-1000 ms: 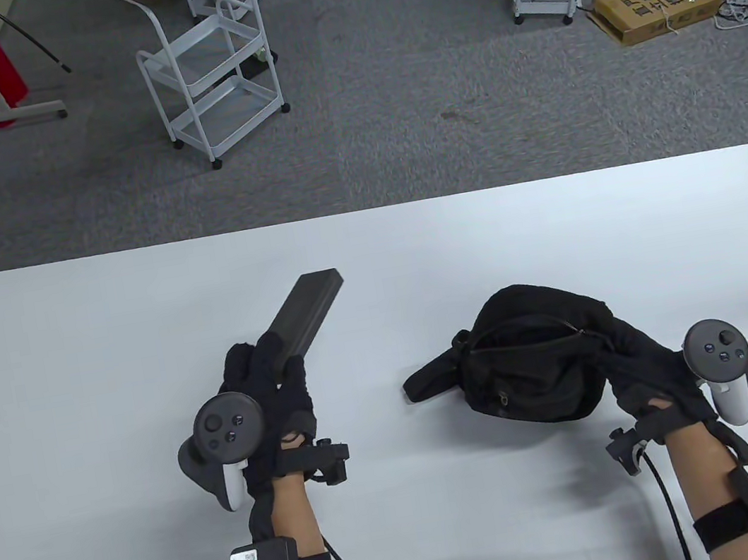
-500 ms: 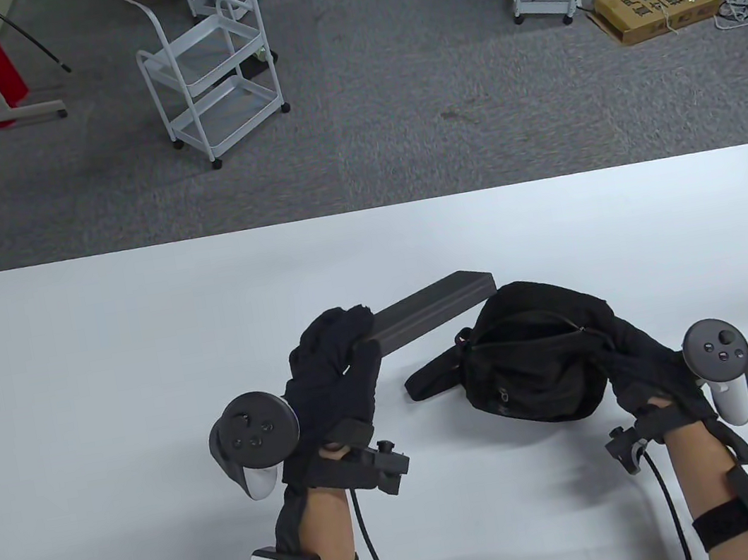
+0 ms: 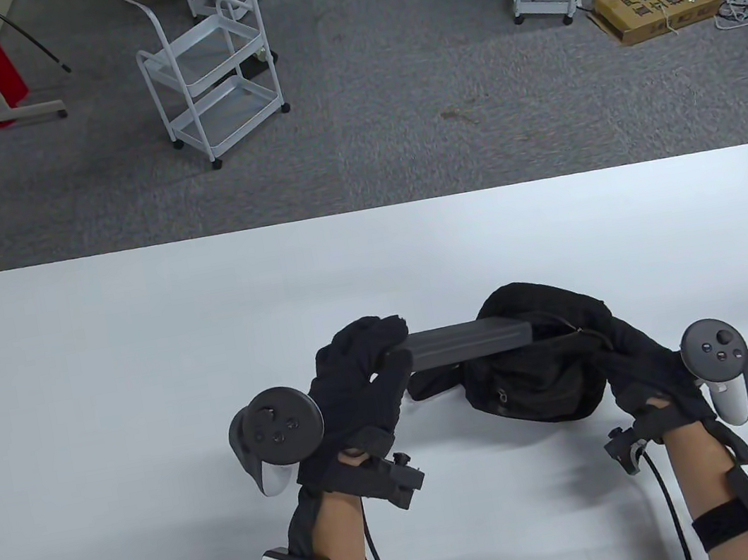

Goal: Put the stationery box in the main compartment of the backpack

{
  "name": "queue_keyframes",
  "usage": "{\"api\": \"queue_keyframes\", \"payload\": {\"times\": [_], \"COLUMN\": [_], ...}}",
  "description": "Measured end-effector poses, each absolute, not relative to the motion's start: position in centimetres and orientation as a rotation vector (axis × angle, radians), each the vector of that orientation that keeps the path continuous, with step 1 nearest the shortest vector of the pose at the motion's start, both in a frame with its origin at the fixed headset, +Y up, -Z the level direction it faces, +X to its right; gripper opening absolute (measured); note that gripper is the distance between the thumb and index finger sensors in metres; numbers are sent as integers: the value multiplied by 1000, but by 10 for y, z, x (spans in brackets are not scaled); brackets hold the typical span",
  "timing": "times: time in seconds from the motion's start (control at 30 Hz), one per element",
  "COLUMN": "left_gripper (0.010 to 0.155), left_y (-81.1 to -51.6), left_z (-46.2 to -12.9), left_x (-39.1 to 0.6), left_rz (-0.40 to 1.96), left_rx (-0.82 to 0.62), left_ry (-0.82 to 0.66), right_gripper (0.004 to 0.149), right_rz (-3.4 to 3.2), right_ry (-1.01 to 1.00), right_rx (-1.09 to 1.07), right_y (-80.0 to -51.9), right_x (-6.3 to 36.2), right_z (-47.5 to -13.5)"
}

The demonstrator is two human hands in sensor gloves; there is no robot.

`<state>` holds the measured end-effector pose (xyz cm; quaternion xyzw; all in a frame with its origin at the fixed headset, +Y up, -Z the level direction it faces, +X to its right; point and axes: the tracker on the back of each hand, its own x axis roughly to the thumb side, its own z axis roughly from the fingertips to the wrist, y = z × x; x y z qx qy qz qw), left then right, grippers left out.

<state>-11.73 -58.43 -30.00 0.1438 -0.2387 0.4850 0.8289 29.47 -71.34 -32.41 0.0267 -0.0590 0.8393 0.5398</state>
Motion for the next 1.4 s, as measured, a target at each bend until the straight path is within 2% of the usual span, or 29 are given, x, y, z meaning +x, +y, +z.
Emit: {"api": "queue_keyframes", "payload": {"times": [0.17,0.33,0.8,1.07,1.27,1.4], "left_gripper": [57,58,62,66,75,72], "left_y": [-582,-582,-594,-624,-636,-631], "left_z": [-304,-311,-318,-320,-317,-316], "left_x": [-100,-79,-22,15,22,18], "left_rz": [956,913,682,517,529,565], "left_rx": [300,236,217,175,175,182], "left_ry": [-502,-517,-470,-451,-485,-487], "right_gripper": [51,51,51,51,51,51], "right_rz": [2013,2031,2062,2101,2109,2098], "right_ry": [-144,-139,-147,-156,-159,-162], "right_rx": [85,107,114,145,134,134], "right_y": [-712,-710,-711,-708,-710,-709], "right_x": [290,286,281,271,270,271], "right_z": [-323,-323,-322,-320,-320,-320]}}
